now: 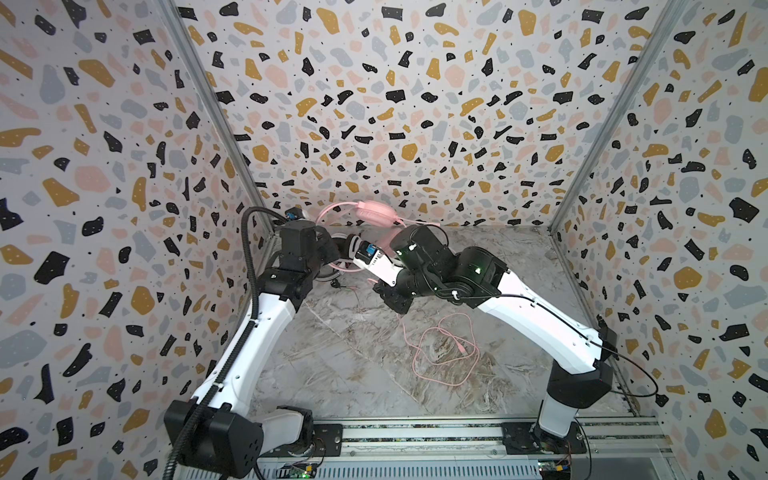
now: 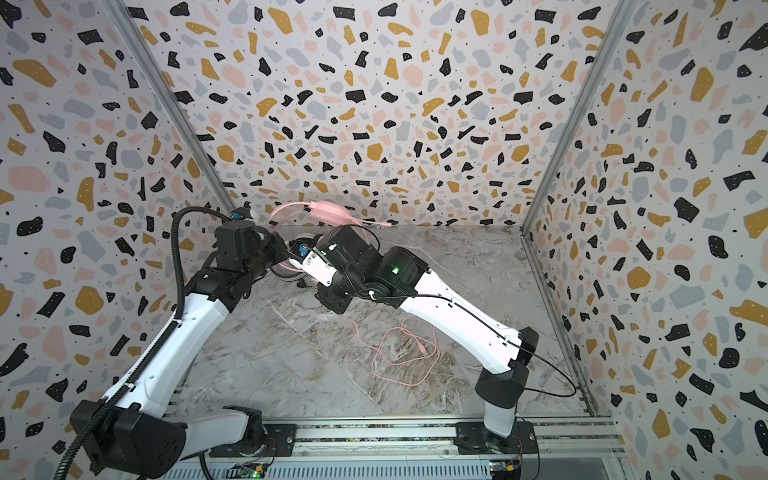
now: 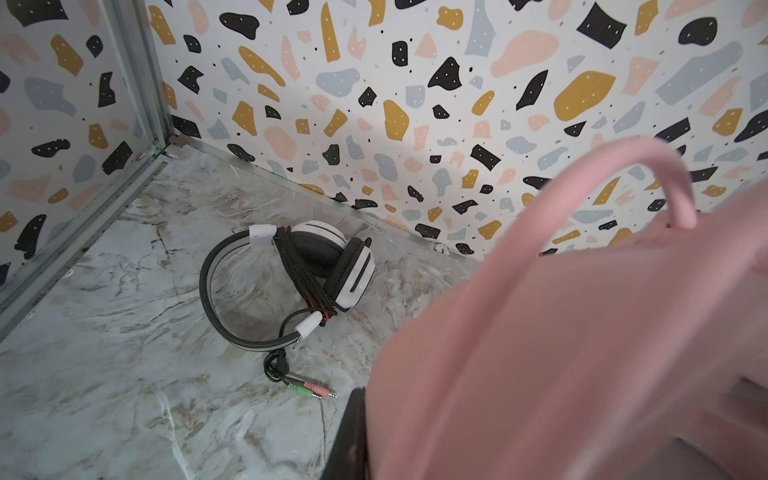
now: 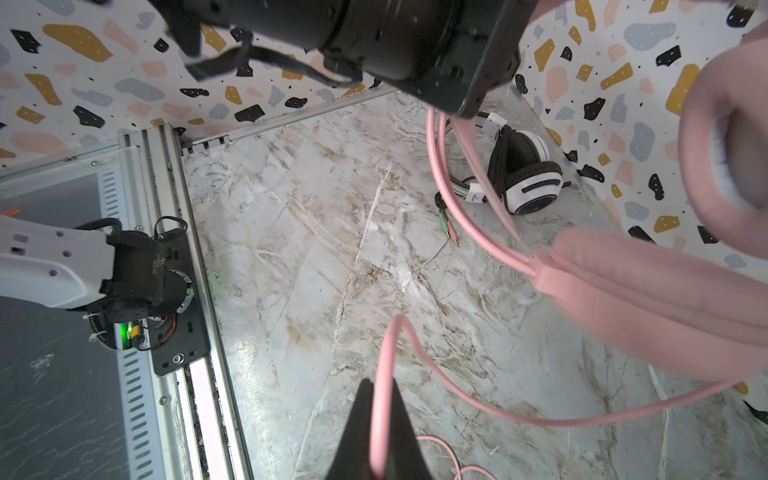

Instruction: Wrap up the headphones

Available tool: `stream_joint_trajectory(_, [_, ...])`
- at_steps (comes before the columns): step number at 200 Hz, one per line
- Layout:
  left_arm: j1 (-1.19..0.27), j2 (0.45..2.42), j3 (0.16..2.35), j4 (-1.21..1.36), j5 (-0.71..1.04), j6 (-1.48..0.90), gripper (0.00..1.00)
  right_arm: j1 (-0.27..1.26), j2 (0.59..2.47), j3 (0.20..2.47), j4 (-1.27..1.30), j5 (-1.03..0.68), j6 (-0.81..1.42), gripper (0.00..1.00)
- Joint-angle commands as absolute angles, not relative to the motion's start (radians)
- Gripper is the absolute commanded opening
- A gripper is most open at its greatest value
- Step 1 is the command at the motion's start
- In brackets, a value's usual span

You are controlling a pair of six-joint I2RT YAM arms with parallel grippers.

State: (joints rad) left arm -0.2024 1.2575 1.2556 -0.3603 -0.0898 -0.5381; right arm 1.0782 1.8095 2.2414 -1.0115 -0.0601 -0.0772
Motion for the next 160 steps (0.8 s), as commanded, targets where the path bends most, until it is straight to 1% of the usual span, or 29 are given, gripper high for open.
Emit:
stream_joint_trajectory(1, [-0.232,1.251,1.313,-0.264,-0.011,-0.501,0.0,1.053,1.811,2.341,-1.086,-0.105,-0.098,0.08])
stream_joint_trajectory(17, [-0.249,1.26,1.306,-0.259,0.111,-0.452,0.0,1.009,1.837,2.38,-1.083,-0.113,-0.096,0.08])
stream_joint_trajectory(31, [-0.257,1.265,1.304,-0.279,0.167,-0.414,0.0,0.962,1.84,2.38,-1.068,-0.13,-0.08,0.09])
stream_joint_trajectory(62, [-0.258,1.233,1.29,-0.353,0.164,-0.33,0.0,0.864,1.782,2.301,-1.02,-0.142,-0.046,0.1])
stream_joint_trajectory(94, [-0.258,1.171,1.239,-0.363,0.123,-0.225,0.0,0.729,1.645,2.099,-0.871,-0.257,0.029,0.1])
stream_joint_trajectory(116, [-0.257,1.156,1.23,-0.378,0.138,-0.172,0.0,0.653,1.596,2.031,-0.827,-0.322,0.056,0.11])
stream_joint_trajectory(160, [-0.258,1.174,1.239,-0.394,0.306,-0.114,0.0,0.608,1.57,1.98,-0.822,-0.315,0.032,0.12])
